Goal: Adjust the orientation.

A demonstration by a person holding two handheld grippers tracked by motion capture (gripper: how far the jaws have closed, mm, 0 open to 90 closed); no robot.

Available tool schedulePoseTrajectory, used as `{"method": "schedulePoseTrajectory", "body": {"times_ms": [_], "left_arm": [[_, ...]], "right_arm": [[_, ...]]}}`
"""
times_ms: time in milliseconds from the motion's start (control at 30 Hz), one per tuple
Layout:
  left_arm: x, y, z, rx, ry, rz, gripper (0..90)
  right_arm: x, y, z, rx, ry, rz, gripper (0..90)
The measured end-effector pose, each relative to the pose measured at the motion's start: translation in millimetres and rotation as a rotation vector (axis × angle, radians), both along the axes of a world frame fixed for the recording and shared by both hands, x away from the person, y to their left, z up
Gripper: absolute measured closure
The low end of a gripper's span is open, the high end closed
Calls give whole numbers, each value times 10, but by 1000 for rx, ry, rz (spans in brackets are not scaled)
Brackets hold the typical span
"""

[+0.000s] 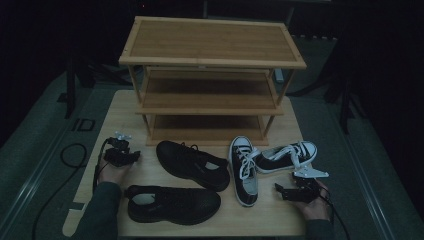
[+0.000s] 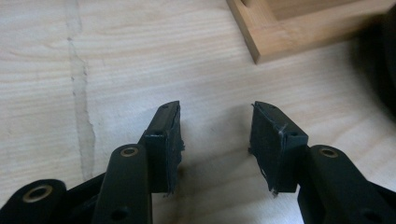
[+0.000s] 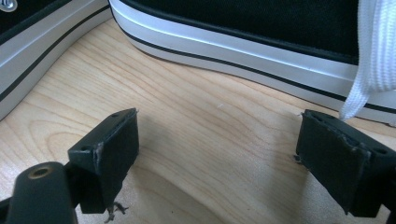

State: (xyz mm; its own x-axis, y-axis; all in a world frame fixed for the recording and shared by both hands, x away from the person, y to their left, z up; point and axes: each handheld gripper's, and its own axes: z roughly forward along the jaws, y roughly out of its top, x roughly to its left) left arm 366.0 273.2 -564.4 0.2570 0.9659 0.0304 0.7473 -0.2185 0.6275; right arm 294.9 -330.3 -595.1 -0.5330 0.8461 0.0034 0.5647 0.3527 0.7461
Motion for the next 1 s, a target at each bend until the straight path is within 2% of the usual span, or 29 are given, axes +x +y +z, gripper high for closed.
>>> {"method": "schedulePoseTrajectory", "body": {"times_ms": [167,300,533,700,867,933,1000], "left_arm": [[-13,6,16,3,24,-18,511],[-18,10,27,8,35,-41,534],[-22,-3,49,-8,45,-52,539],[-47,-10,136,-25,40,-72,539],[-95,-45,231,-32,45,-114,554],[-106,-59,273,-34,60,-122,553],[-113,-77,323,-32,94,-122,553]], "right_arm": [[2,1,1,0,1,-1,129],[1,1,0,-1,-3,3,136],[2,1,1,-1,-2,4,136],[3,-1,1,-2,-2,6,136],[3,0,1,-1,-2,5,136],[3,-1,1,-2,-2,6,136],[3,0,1,-1,-2,5,136]]}}
